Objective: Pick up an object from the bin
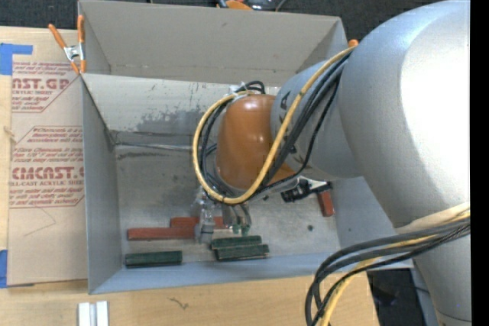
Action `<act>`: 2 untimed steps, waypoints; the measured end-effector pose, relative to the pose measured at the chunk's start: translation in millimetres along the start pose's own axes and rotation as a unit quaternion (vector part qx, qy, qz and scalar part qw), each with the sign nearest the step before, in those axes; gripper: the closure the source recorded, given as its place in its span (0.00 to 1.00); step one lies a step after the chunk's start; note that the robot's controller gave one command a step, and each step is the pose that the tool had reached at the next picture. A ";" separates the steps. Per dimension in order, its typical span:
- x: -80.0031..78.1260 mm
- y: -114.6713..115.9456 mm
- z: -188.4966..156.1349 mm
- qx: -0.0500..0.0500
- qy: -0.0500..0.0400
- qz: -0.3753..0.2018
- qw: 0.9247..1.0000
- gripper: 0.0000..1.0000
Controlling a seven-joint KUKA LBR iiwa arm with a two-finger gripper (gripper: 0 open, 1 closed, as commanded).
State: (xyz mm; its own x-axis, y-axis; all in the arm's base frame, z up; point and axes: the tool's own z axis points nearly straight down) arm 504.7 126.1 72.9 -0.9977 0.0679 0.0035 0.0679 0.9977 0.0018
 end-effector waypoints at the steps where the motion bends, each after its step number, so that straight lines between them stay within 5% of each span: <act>1: -3.7 14.1 -103.5 -0.001 -0.006 -0.011 1.000 1.00; 2: -2.1 13.1 -99.0 0.000 -0.002 -0.010 1.000 0.00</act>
Offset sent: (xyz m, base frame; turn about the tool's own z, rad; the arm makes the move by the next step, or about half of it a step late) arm 0.0031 0.0119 0.0993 -0.0193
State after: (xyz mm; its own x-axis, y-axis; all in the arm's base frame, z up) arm 508.0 138.8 171.9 -0.9988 0.0481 -0.0010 0.0481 0.9988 0.0012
